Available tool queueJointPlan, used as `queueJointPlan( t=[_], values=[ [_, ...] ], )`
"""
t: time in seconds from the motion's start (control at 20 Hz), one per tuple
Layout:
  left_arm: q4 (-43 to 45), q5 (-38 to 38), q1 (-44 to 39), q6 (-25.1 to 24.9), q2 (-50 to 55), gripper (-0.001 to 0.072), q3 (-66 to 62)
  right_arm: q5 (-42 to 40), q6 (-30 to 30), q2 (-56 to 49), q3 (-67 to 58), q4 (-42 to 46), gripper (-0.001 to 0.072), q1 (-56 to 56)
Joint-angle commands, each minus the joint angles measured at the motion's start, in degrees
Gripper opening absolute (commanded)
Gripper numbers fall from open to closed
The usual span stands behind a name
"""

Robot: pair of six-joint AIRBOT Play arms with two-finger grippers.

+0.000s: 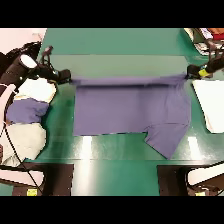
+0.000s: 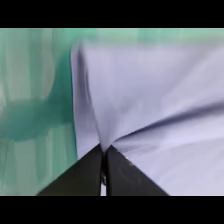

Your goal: Fold the shirts.

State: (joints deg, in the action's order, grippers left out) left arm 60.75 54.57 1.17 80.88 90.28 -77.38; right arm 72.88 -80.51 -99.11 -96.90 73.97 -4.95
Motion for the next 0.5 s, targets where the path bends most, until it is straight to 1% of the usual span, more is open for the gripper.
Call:
queueJointPlan(
  t=[0.0,0.1,0.2,0.25,0.3,0.35,0.4,0.45],
  values=[
    [0.98,-0.17,-1.25,-0.33,0.07,0.0023,5.33,-2.27,-0.02,2.78,9.90,-0.42,0.0013,0.07],
    [0.94,-0.31,-1.36,-0.24,0.09,0.0023,6.14,-4.02,-0.02,4.31,14.03,-0.50,0.0014,0.07],
    [0.81,-0.13,-1.36,1.73,-0.11,0.0029,6.12,-5.46,-0.04,5.92,16.74,-0.52,0.0014,0.07],
    [0.66,0.17,-1.36,2.01,-0.11,0.0285,6.12,-5.38,-0.04,6.45,17.31,-0.52,0.0041,0.07],
    [0.59,1.70,-1.36,3.04,-0.11,0.0534,6.05,-4.57,-0.04,6.84,17.27,-0.52,0.0240,-0.13],
    [0.63,3.54,-1.11,3.91,-0.24,0.0518,6.08,-3.15,-0.07,7.41,16.98,-0.52,0.0327,-0.55],
    [0.87,6.14,-0.63,4.17,-0.66,0.0481,6.08,-0.74,-0.07,8.13,16.22,-0.46,0.0326,-1.29],
    [1.49,8.92,0.15,4.20,-1.36,0.0480,6.10,1.62,0.09,9.31,15.82,-0.35,0.0326,-2.05]
  ],
)
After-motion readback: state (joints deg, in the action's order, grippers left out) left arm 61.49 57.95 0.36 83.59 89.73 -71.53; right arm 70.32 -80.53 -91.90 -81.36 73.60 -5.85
